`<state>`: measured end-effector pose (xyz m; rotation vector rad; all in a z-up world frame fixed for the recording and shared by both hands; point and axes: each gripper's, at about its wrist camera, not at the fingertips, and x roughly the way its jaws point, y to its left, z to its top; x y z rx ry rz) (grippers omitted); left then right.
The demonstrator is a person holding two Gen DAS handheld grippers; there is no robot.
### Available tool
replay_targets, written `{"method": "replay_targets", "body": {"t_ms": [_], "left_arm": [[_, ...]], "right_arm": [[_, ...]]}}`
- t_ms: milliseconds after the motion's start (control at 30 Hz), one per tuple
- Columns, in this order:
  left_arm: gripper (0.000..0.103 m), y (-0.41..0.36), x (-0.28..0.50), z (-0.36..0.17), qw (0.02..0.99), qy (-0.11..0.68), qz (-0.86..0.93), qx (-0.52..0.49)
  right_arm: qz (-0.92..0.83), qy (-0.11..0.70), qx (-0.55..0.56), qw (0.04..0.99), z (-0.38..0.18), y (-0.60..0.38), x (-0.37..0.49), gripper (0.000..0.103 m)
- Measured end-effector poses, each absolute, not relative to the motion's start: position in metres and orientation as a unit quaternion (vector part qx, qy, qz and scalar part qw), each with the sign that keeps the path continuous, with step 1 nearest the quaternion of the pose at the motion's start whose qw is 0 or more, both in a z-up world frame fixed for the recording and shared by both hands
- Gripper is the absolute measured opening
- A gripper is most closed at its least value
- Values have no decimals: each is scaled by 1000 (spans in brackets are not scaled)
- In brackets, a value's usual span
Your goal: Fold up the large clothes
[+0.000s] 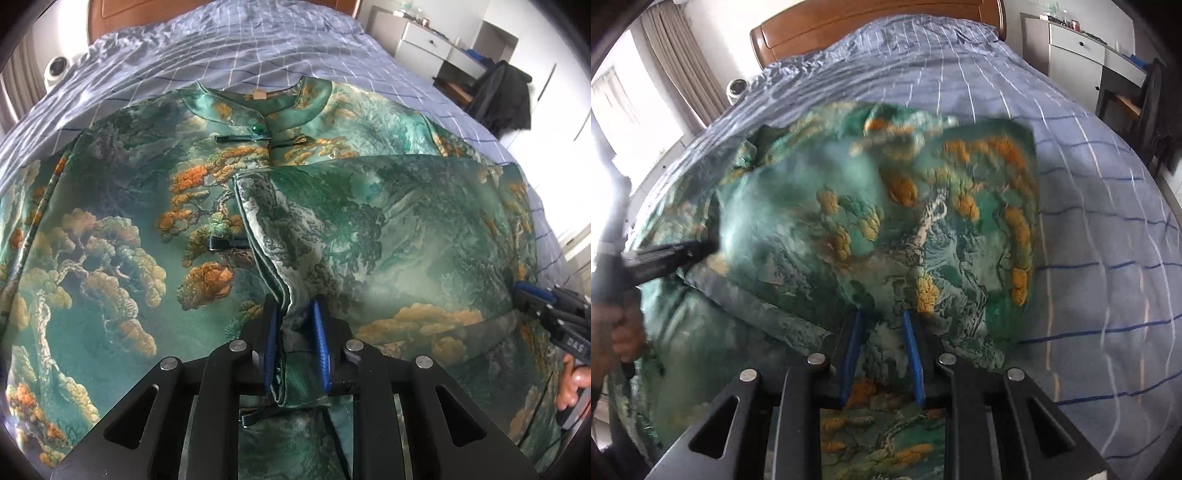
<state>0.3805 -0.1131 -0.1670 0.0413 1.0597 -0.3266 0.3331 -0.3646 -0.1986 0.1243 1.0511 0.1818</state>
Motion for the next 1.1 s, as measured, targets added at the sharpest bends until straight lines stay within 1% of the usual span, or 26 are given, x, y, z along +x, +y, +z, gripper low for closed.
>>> {"method": "replay_targets", "body": {"t_ms": [67,100,133,167,200,233,267,300,333,367,433,533,667,733,867,967,1100], "left_arm": [[23,-112,376,-162,854,497,-150,27],[29,-110,372,-158,857,493,-148,28],[37,-108,367,-153,858,490,-148,27],[42,-106,363,-150,860,488,-148,28],[55,-102,355,-146,862,484,-148,30],[66,-96,344,-140,864,479,-150,32],[69,-92,335,-138,866,475,-153,35],[73,-88,324,-135,868,469,-156,41],[75,-82,310,-133,870,465,-156,52],[76,-76,296,-132,871,462,-153,66],[80,-61,268,-132,874,455,-143,90],[82,-34,235,-132,875,454,-133,102],[86,15,215,-130,879,456,-105,97],[91,49,215,-128,883,456,-81,79],[91,144,226,-128,885,465,-15,-17],[91,224,235,-129,880,454,32,-139],[94,324,238,-143,846,413,101,-321]], "right_arm": [[77,503,64,858,-204,-364,339,23],[72,503,65,859,-203,-364,340,23],[65,502,66,860,-201,-363,339,24],[59,497,67,863,-196,-361,336,25],[51,490,64,868,-191,-360,331,26],[47,485,60,871,-185,-357,324,33],[46,482,56,873,-180,-355,317,45],[45,478,53,876,-172,-353,307,53],[46,474,53,878,-167,-351,300,65],[49,464,53,883,-158,-346,284,67],[54,451,55,889,-146,-339,259,67],[59,436,65,896,-137,-331,226,67],[67,425,83,899,-132,-308,184,67],[72,427,88,897,-132,-296,168,67],[88,423,76,898,-125,-273,141,67],[97,418,50,902,-119,-257,134,67],[104,411,27,905,-111,-240,130,67]]}}
